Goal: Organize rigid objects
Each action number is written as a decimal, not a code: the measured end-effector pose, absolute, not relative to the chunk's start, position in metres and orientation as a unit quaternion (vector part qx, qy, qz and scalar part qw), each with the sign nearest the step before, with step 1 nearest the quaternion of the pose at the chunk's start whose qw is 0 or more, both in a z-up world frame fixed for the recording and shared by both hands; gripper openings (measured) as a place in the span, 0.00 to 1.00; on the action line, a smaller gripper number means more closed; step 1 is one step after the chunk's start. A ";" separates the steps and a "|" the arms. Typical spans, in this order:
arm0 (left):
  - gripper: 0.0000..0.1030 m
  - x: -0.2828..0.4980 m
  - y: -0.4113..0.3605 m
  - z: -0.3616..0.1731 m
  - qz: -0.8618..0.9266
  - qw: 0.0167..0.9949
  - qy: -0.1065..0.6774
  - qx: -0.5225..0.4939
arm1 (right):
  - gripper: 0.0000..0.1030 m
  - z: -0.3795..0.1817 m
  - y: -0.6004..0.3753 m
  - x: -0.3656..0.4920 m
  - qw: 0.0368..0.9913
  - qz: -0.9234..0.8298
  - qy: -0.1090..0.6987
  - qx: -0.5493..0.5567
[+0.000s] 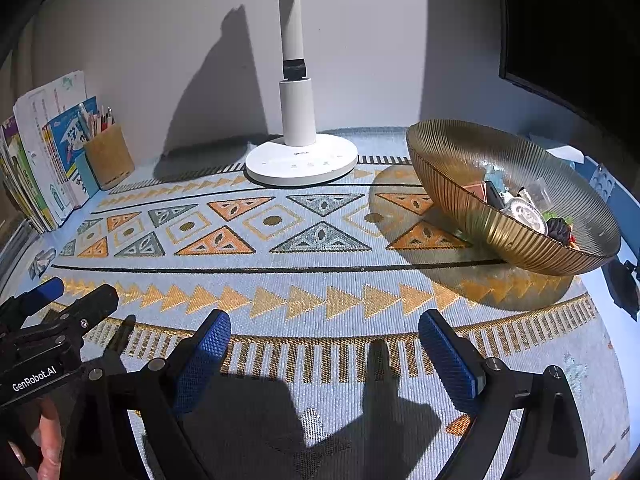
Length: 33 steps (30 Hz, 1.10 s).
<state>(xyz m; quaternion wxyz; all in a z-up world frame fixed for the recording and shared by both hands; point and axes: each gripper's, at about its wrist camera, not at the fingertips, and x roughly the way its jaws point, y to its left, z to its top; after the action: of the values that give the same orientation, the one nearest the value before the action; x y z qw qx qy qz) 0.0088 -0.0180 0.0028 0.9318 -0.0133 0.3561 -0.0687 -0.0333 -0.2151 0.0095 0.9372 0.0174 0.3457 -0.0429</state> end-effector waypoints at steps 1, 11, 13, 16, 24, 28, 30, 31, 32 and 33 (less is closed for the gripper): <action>0.99 0.009 -0.018 0.003 -0.069 0.932 0.356 -0.014 | 0.92 0.009 -0.215 -0.033 0.937 -0.043 0.346 0.017; 0.99 0.008 -0.018 0.003 -0.067 0.932 0.356 -0.014 | 0.92 0.010 -0.214 -0.033 0.937 -0.044 0.346 0.017; 0.99 0.008 -0.018 0.003 -0.068 0.932 0.356 -0.015 | 0.92 0.010 -0.214 -0.033 0.937 -0.044 0.347 0.016; 0.99 0.008 -0.017 0.003 -0.067 0.932 0.356 -0.015 | 0.92 0.010 -0.215 -0.032 0.936 -0.042 0.348 0.015; 0.99 0.006 -0.018 0.004 -0.062 0.934 0.351 -0.009 | 0.92 0.008 -0.216 -0.031 0.935 -0.037 0.352 0.011; 0.99 0.006 -0.018 0.004 -0.061 0.934 0.351 -0.009 | 0.92 0.007 -0.216 -0.030 0.935 -0.037 0.354 0.010; 0.99 0.006 -0.017 0.004 -0.062 0.935 0.350 -0.010 | 0.92 0.008 -0.215 -0.030 0.935 -0.038 0.353 0.008; 0.99 0.006 -0.017 0.004 -0.062 0.934 0.350 -0.010 | 0.92 0.008 -0.216 -0.030 0.935 -0.038 0.353 0.007; 0.99 0.006 -0.018 0.004 -0.062 0.935 0.350 -0.008 | 0.92 0.007 -0.216 -0.030 0.935 -0.039 0.354 0.007; 0.99 0.006 -0.019 0.004 -0.062 0.935 0.350 -0.006 | 0.92 0.007 -0.216 -0.030 0.935 -0.039 0.353 0.006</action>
<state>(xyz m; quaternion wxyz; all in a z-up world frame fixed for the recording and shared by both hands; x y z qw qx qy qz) 0.0056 -0.0186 0.0041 0.9346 -0.0065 0.3503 -0.0623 -0.0303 -0.2157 0.0075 0.9347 0.0061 0.3533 -0.0393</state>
